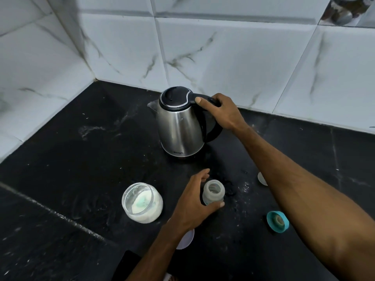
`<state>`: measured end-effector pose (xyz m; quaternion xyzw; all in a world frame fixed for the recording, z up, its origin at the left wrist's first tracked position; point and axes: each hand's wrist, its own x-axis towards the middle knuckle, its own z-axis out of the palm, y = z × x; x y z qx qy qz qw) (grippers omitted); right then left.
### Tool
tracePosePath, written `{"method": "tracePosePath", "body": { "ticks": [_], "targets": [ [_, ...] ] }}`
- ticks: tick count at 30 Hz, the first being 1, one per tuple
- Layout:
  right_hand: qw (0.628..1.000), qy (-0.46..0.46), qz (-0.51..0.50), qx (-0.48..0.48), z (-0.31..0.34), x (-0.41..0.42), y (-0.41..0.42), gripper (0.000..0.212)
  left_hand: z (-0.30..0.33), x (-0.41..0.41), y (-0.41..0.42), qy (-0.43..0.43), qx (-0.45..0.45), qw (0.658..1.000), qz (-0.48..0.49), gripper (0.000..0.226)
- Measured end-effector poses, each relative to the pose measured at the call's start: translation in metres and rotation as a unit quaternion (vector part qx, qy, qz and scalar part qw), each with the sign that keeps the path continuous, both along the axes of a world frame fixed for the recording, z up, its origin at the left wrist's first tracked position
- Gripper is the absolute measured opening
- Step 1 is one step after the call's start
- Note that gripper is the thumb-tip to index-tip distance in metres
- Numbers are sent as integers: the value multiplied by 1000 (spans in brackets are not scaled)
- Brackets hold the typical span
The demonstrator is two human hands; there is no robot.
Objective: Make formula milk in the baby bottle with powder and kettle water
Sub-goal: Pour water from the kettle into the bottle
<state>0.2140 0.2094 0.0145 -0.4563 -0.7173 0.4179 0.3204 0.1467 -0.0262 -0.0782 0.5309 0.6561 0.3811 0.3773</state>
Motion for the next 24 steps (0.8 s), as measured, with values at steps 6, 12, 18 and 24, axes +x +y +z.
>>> {"method": "tracePosePath", "body": {
  "ticks": [6, 12, 18, 24],
  "targets": [
    [998, 25, 48, -37, 2, -1, 5, 64, -3, 1, 0, 16, 10, 1000, -1, 67],
    [992, 130, 5, -7, -12, -9, -3, 76, -6, 3, 0, 6, 31, 999, 10, 51],
    [988, 156, -23, -4, -13, -7, -8, 65, -6, 4, 0, 9, 40, 999, 16, 50],
    [980, 197, -27, 11, 14, 12, -9, 79, -4, 4, -2, 5, 40, 999, 19, 50]
  ]
}}
